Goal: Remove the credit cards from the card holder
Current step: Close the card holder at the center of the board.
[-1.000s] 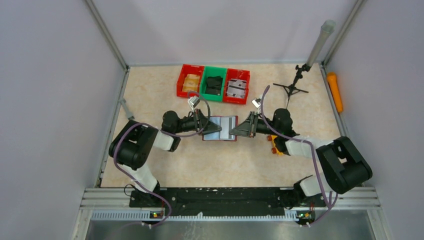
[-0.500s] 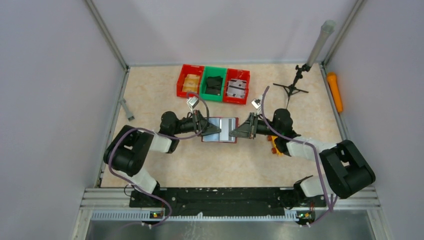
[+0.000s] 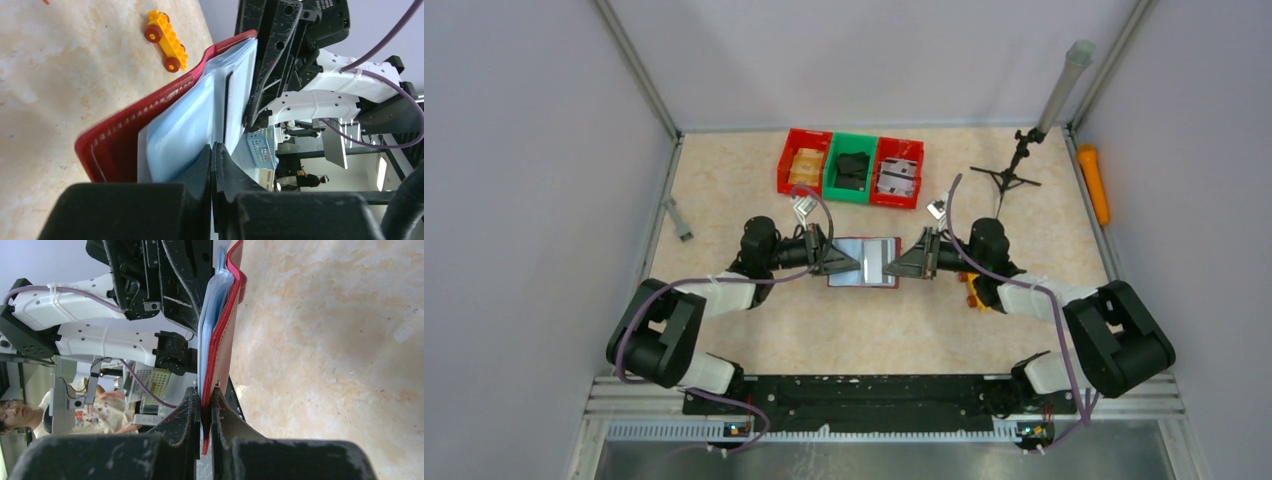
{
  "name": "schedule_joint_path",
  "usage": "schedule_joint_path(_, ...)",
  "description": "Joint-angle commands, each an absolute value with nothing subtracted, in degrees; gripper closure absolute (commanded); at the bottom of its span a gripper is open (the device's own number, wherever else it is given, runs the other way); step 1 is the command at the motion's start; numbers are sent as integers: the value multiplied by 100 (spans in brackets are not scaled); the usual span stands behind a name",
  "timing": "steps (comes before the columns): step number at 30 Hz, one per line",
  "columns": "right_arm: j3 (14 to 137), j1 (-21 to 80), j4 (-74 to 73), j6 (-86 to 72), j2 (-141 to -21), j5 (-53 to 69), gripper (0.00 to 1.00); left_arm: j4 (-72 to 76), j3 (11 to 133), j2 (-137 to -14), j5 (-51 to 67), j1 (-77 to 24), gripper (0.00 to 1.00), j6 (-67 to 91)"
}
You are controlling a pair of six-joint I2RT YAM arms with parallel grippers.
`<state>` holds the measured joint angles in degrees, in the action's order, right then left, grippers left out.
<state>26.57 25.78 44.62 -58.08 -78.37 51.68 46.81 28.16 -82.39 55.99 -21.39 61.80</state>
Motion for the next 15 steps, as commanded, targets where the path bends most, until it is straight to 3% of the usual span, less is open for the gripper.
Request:
schedule_joint_path(1,2642,2514,4842,-5749,-7577,5229,99,4239,2901,-8095,5543,-2033,100,5801)
schedule_joint_path(6,2709,2514,4372,-5496,-7598,5019,99,3811,2948,-8014,5427,-2021,99,5562)
schedule_joint_path(10,3024,2514,2695,-4472,-7660,4326,100,1857,3228,-7524,4659,-2013,78,4542)
schedule_joint_path(15,3667,2556,445,-3341,-7819,3249,100,-479,3487,-6955,3228,-2012,62,3541)
